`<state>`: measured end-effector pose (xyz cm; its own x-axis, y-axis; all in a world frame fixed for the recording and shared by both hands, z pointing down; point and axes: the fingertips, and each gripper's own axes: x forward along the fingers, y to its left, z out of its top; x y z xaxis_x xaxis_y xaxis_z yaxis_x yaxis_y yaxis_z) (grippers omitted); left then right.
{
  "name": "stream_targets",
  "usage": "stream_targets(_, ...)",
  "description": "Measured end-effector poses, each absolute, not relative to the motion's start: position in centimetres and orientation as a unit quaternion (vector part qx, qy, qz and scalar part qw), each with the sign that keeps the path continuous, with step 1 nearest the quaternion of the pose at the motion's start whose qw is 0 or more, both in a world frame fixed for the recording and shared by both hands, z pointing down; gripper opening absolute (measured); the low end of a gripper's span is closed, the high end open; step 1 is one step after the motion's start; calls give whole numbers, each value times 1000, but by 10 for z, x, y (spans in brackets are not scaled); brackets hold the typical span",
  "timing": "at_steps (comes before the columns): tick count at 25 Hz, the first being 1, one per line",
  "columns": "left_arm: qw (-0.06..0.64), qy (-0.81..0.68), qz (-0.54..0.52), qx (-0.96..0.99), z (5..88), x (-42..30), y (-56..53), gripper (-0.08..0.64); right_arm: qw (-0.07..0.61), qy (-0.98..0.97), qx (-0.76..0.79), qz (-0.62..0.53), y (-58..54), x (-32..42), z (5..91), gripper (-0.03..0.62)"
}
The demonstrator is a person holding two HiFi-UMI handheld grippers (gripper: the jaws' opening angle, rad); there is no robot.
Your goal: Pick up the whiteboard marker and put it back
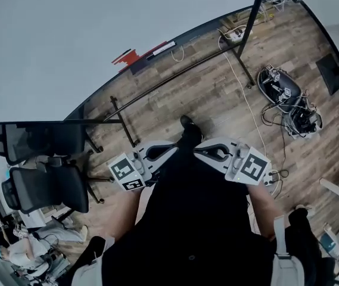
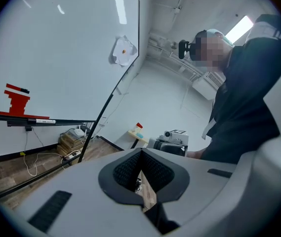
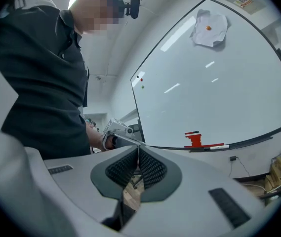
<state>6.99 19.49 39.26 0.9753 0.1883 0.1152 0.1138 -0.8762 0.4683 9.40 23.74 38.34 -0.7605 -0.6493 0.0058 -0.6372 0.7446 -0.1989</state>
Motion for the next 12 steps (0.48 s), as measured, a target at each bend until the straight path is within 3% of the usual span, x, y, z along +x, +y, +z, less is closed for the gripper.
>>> stream_targets(12, 220, 79, 1, 972, 380, 142, 82, 12, 1, 934, -346, -84, 135, 153, 364, 20)
